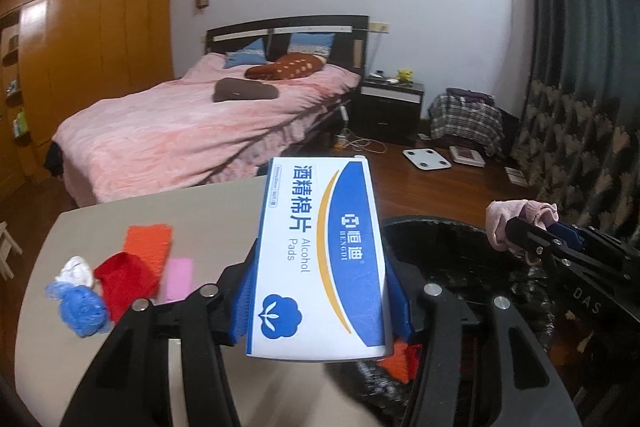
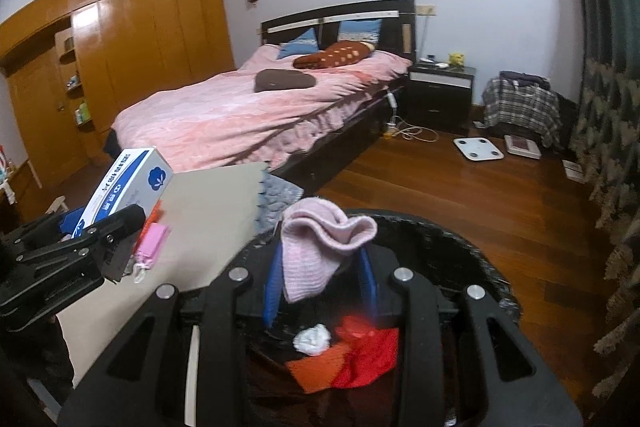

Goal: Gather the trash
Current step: 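Carry the pink knit item and alcohol pads box over the bin and open both tools, then return both tools to the table and grasp the blue plastic bag with the left tool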

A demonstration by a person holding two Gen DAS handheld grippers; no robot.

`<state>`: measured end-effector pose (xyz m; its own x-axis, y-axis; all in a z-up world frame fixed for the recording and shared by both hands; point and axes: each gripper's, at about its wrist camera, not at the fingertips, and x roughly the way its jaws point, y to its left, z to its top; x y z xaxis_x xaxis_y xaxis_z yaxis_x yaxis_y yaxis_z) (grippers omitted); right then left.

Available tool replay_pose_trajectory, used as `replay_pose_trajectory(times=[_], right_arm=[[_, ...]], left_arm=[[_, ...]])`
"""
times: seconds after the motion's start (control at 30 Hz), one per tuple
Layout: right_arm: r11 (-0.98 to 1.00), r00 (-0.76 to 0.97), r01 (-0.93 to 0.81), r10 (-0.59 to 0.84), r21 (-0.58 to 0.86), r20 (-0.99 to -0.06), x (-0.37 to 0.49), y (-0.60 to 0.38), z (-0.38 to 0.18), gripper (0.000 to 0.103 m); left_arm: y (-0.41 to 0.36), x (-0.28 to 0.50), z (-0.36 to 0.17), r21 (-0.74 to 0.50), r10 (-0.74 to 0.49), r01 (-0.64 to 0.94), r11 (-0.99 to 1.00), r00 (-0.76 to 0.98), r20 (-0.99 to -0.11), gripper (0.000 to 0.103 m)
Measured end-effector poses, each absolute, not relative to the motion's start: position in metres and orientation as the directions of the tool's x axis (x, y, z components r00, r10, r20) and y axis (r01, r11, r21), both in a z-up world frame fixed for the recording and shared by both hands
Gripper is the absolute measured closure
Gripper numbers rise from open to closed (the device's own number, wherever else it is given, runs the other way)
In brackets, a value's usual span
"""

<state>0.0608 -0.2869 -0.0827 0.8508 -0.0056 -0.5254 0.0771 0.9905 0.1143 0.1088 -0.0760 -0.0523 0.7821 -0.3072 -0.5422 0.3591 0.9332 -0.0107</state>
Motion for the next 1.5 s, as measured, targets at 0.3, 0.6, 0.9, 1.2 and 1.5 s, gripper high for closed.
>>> replay_pose_trajectory(times=[0.3, 0.6, 0.9, 1.2, 1.5], right_arm=[[0.984, 0.831, 0.14, -0.058, 0.107, -0.553, 0.054, -0.316, -0.098, 0.072], [0.978, 0.819, 0.178, -0.086, 0.109, -0.568, 0.05, -0.333, -0.108, 0.071], [0.963, 0.82, 0.247, -0.15, 0.105, -0.552, 0.045, -0.341, -0.109, 0.023], [0.962, 0.828, 0.248, -0.149, 0.116, -0.541, 0.045, -0.336, -0.102, 0.005], [0.98, 0.835, 0.167, -0.081, 0.111, -0.545, 0.062, -0.294, -0.097, 0.005]], left_arm=[[-0.111, 0.112, -0.068, -0.01, -0.365, 0.433, 0.901, 0.744, -0.559, 0.049], [-0.139, 0.114, -0.08, -0.023, -0.412, 0.489, 0.872, 0.71, -0.571, 0.049], [-0.127, 0.12, -0.08, -0.068, -0.453, 0.508, 0.859, 0.69, -0.565, 0.016], [-0.077, 0.118, -0.071, -0.018, -0.329, 0.381, 0.925, 0.773, -0.543, 0.006], [-0.021, 0.113, -0.069, 0.008, -0.212, 0.256, 0.967, 0.815, -0.539, 0.006]])
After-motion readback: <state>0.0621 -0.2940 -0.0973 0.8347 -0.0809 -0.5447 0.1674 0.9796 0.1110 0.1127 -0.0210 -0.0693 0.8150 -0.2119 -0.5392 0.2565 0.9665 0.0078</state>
